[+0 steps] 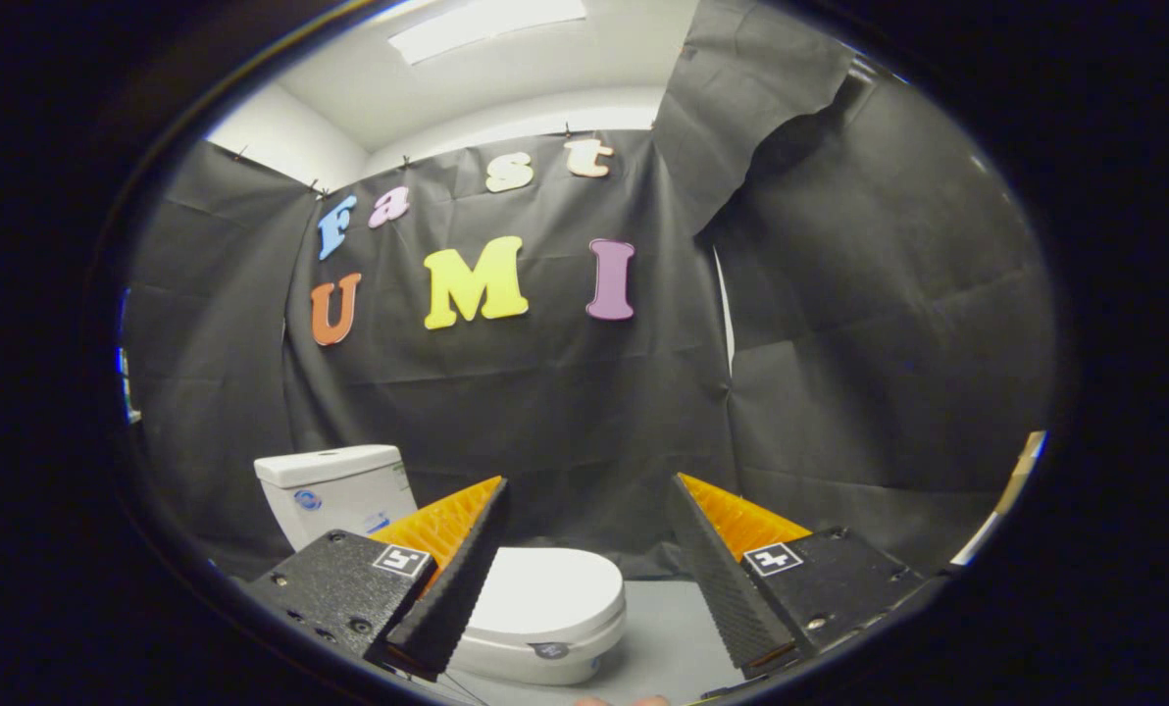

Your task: Open the toilet lid.

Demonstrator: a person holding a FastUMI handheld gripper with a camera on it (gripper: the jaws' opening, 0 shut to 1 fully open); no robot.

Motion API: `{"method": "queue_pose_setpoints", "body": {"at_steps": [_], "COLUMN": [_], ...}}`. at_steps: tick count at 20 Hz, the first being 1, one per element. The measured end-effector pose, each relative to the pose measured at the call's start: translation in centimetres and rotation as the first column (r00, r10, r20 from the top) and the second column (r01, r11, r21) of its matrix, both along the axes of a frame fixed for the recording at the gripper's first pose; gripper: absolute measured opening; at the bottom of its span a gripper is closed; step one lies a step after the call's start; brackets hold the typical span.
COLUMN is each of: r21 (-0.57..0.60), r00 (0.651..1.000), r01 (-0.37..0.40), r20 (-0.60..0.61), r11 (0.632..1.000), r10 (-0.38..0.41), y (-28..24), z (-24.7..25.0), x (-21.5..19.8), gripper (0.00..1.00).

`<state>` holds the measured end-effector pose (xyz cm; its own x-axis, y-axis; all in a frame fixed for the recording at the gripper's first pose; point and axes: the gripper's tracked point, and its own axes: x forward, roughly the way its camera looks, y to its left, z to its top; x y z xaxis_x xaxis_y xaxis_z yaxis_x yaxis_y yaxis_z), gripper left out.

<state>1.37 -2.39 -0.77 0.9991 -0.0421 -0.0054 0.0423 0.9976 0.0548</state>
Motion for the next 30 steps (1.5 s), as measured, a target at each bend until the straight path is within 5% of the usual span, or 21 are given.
{"method": "queue_pose_setpoints", "body": {"at_steps": [20,30], "r21": [0.049,0.148], "r00": [0.992,0.94], "r01": [-0.04,-0.06], "r20": [-0.116,-0.324], "r11": [0.998,0.987], "r10": [0.045,0.106], "y": [2.2,5.3], "z": [-3.9,-12.1], "x": [0.3,2.6], "gripper": [1.0,1.0]}}
